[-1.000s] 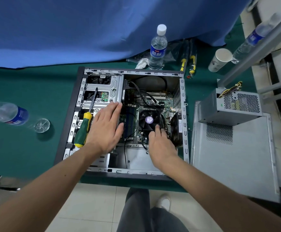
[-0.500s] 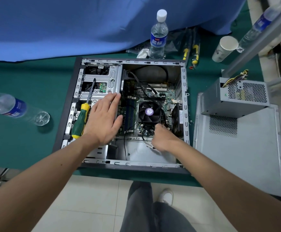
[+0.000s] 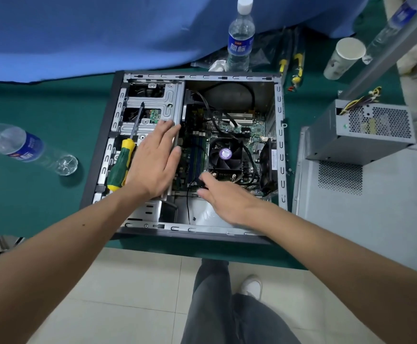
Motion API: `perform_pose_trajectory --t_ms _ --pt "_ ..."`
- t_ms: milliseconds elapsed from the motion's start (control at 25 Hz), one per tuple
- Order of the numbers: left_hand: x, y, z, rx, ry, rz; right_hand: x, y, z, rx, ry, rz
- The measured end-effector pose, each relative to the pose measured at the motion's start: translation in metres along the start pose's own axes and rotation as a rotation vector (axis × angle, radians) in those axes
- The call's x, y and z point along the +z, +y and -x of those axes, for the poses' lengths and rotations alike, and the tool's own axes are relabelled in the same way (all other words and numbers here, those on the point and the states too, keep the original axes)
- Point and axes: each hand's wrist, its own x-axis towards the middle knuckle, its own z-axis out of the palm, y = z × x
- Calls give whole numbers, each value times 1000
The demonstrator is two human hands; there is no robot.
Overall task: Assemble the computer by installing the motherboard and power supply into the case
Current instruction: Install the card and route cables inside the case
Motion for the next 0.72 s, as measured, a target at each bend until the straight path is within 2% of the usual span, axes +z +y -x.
perform_pose_trajectory --t_ms 200,320,520,640,720 --pt "2 -2 3 5 8 -34 10 5 -42 -163 44 407" --pt "4 -2 5 9 12 -44 20 6 -65 -201 96 553" --pt "6 -5 5 7 43 -72 45 -7 -85 -255 -60 614" --pt "8 -7 4 16 46 -94 47 -8 -85 -341 -56 608" --pt "10 -5 5 11 49 -92 44 -5 -85 -333 -44 576"
